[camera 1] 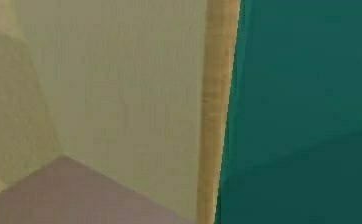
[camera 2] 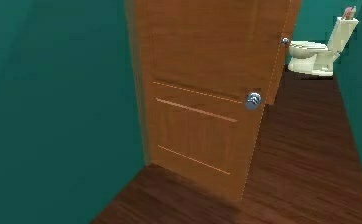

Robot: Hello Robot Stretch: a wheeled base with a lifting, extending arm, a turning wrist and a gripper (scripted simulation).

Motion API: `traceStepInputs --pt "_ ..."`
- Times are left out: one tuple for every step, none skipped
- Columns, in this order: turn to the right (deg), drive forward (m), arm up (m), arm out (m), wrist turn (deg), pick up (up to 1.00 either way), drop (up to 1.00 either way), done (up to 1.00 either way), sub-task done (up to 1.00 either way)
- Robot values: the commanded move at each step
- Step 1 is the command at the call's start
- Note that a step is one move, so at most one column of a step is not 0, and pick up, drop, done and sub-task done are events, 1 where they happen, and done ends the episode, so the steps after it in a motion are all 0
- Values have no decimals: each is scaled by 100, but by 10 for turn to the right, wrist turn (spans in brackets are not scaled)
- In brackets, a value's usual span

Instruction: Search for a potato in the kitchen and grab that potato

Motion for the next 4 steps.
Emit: traceStepInputs --pt "150 0 0 0 0 0 0 0 0" --pt "0 5 0 0 0 0 0 0 0" --pt "-450 0 0 0 0 0 0 0 0" --pt "0 60 0 0 0 0 0 0 0"
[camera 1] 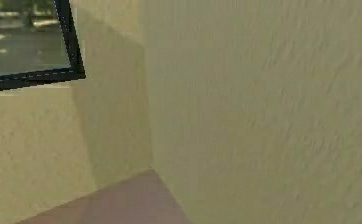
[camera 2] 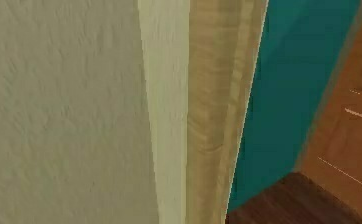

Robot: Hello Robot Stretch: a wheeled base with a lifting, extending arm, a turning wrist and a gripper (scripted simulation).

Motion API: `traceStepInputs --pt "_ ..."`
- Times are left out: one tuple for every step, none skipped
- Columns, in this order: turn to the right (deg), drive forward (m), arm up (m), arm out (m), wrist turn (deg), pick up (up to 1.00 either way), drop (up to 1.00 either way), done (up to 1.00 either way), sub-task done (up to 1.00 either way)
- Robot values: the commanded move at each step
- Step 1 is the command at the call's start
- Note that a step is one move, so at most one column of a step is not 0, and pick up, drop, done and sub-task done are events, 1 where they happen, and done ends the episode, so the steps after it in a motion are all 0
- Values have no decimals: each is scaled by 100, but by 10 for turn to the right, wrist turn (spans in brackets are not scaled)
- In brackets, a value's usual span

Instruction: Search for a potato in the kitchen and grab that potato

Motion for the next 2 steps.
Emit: traceStepInputs --pt "-300 0 0 0 0 0 0 0 0" --pt "0 75 0 0 0 0 0 0 0"
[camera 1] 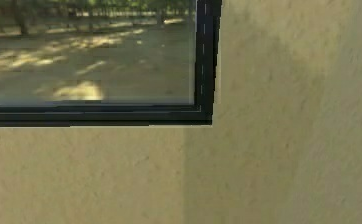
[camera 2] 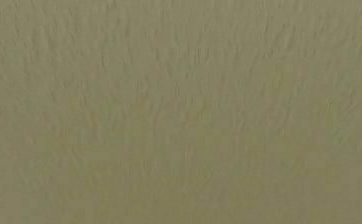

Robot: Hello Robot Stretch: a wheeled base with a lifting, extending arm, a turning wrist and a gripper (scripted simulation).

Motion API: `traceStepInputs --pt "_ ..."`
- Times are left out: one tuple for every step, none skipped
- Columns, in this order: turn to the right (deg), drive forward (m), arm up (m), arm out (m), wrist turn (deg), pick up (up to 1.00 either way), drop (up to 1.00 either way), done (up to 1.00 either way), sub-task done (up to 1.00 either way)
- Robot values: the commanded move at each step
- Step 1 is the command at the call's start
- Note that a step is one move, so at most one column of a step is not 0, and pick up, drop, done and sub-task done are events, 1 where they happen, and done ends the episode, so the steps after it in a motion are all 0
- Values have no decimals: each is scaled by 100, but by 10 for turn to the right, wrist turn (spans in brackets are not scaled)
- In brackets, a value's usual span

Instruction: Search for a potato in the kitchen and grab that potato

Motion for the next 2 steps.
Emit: traceStepInputs --pt "-450 0 0 0 0 0 0 0 0" --pt "-390 0 0 0 0 0 0 0 0"
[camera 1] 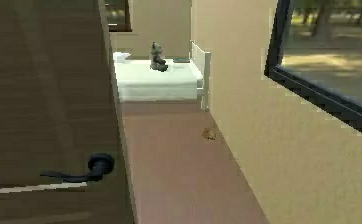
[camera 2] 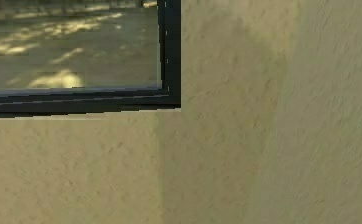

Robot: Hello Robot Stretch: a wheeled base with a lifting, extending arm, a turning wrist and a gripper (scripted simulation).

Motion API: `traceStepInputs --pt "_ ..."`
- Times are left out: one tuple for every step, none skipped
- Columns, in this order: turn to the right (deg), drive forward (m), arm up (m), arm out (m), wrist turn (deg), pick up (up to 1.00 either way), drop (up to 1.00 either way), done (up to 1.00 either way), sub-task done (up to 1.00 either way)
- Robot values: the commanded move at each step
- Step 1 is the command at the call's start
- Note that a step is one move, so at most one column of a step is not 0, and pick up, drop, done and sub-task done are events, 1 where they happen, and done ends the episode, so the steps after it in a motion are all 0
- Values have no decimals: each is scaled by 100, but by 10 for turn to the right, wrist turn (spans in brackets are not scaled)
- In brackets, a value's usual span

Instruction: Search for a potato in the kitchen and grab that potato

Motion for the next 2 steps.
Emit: traceStepInputs --pt "0 45 0 0 0 0 0 0 0" --pt "120 0 0 0 0 0 0 0 0"
